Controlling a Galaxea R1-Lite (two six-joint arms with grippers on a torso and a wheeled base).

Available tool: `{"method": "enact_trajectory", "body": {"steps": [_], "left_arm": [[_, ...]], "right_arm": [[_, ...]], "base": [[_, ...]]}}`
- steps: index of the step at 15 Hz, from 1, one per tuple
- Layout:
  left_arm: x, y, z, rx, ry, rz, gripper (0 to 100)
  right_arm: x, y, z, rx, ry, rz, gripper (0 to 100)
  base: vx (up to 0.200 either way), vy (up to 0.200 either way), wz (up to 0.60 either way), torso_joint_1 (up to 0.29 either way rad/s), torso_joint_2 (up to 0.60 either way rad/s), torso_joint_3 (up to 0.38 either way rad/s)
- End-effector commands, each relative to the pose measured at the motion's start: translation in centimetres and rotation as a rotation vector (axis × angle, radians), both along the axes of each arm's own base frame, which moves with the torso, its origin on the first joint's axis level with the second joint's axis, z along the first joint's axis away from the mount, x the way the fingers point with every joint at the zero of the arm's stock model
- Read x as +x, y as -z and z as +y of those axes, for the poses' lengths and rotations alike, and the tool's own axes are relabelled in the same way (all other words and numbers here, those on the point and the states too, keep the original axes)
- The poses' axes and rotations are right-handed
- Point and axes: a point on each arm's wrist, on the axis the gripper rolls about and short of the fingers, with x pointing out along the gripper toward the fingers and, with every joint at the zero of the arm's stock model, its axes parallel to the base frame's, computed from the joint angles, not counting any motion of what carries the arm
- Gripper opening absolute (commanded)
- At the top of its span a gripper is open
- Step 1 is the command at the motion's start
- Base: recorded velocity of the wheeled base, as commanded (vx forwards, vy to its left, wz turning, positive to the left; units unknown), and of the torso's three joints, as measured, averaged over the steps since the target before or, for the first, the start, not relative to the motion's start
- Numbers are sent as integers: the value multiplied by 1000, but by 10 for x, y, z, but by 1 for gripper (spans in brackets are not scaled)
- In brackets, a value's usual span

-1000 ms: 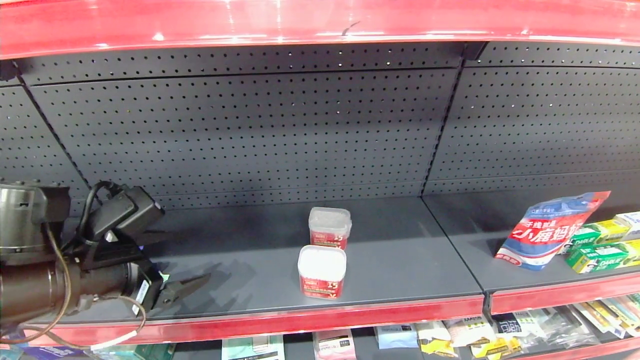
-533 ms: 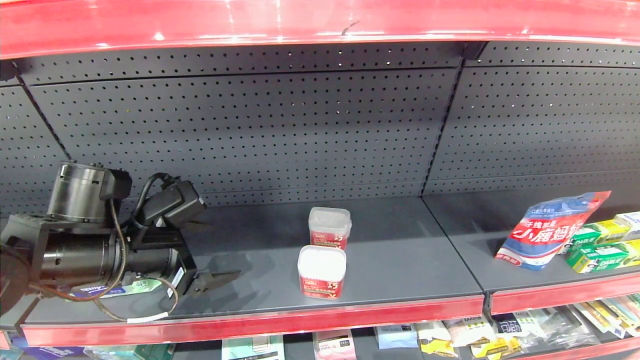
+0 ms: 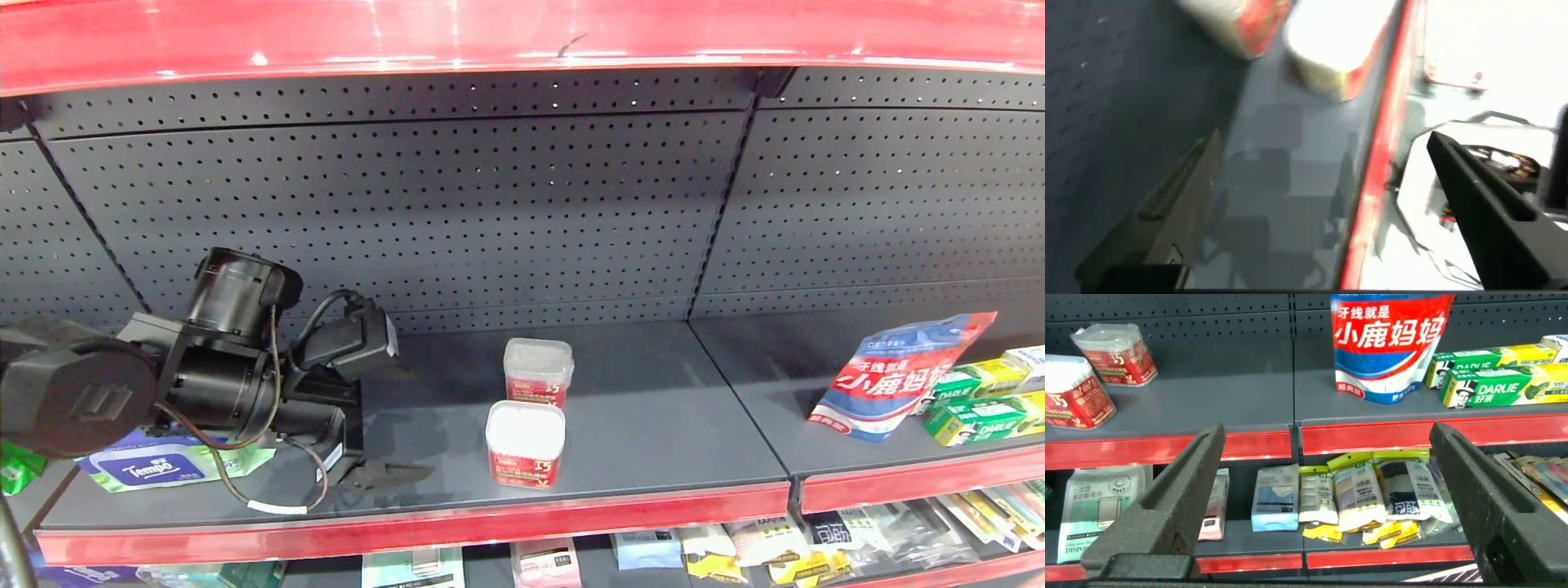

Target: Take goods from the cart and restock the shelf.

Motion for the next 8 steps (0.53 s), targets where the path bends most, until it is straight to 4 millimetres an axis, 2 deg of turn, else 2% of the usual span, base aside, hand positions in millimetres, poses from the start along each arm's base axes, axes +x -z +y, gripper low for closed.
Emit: {"method": "enact_trajectory", "body": {"steps": [1, 5, 8], "left_arm": [[-1, 5, -14, 10, 47, 15, 100], [-7, 7, -31, 19, 104, 18, 100], [-3, 12, -37, 40, 109, 17, 100]], "right_arm": [[0, 0, 0, -1, -2, 2, 100], [0, 0, 0, -1, 0, 2, 100], [0, 0, 0, -1, 0, 2, 100]], "base": [[0, 0, 0, 0, 0, 0], [0, 0, 0, 0, 0, 0], [0, 0, 0, 0, 0, 0]]}}
